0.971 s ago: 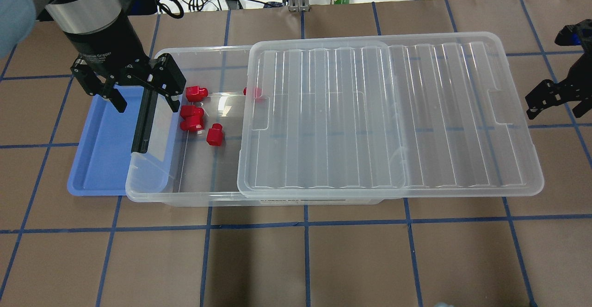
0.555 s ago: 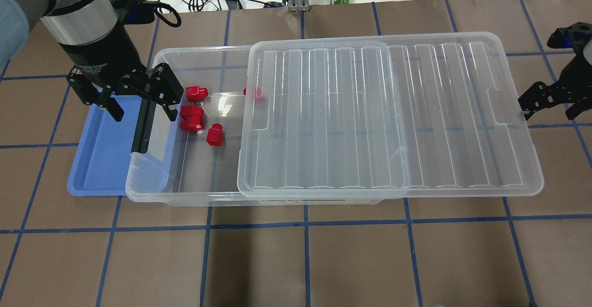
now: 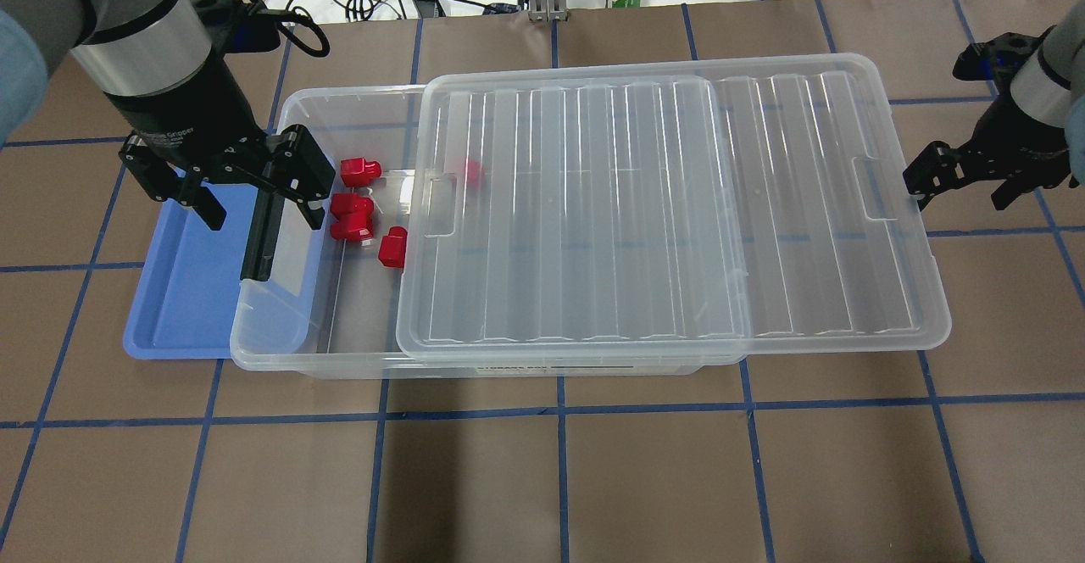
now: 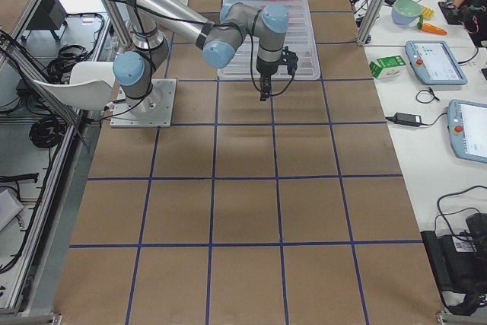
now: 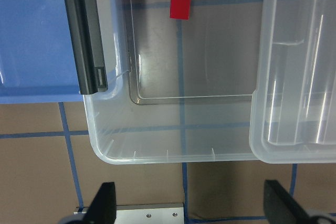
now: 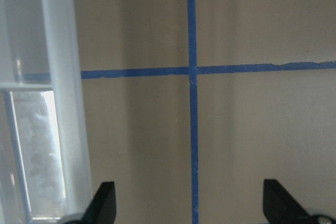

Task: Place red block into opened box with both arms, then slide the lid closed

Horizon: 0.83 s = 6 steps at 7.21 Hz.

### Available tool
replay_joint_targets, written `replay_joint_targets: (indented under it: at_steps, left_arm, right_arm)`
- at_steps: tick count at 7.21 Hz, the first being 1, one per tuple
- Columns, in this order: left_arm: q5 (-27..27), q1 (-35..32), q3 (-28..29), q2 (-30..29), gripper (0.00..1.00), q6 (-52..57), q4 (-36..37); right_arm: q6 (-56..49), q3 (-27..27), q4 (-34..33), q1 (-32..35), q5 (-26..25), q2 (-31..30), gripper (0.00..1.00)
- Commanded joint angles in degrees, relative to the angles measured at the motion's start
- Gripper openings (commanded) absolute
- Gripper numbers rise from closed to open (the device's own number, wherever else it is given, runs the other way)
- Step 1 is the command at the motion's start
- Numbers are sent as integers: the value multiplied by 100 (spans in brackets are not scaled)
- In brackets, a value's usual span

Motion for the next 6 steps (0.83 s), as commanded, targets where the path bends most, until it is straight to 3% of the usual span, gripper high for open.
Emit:
replay_joint_targets:
  at_steps: [1,6]
  left_arm:
    - [32,-21,-270,104,100,-40,336]
    - [41,58,-333,237,100,-13,372]
  right_arm:
    - [689,0,-40,497,-9,24,100]
    - [1835,-9,-461,1439,-44,33,100]
